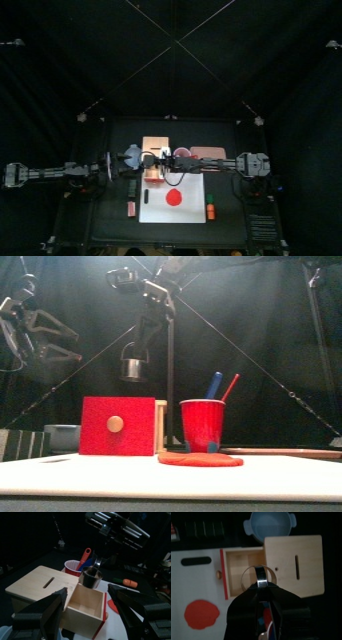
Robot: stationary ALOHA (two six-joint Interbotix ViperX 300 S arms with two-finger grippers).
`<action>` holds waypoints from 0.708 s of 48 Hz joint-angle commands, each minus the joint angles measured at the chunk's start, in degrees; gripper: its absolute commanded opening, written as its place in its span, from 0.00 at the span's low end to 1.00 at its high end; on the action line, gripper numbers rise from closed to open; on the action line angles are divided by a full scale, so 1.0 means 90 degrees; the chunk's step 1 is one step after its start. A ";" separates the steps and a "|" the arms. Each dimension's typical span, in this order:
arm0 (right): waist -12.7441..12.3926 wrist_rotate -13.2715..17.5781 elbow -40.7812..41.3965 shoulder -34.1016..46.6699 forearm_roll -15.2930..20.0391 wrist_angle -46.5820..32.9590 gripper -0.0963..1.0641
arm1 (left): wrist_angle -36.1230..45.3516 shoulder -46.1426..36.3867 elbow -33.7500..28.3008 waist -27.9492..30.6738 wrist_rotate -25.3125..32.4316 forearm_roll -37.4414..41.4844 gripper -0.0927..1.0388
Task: Get the cutter from the drawer then cut the dough then place the extra dough in the bowl
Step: Place the cutter on the board
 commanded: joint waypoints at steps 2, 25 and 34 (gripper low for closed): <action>0.0195 0.0498 0.0361 -0.0703 -0.0146 0.0127 0.51 | -0.0059 0.0020 -0.0078 0.0020 0.0010 -0.0010 0.95; 0.1416 0.2988 0.3496 -0.2324 -0.0557 0.0020 0.50 | -0.0059 0.0020 -0.0225 0.0195 0.0020 -0.0010 0.95; 0.1631 0.3584 0.4434 -0.2549 -0.0527 -0.0625 0.50 | -0.0059 0.0020 -0.0332 0.0303 0.0000 -0.0020 0.95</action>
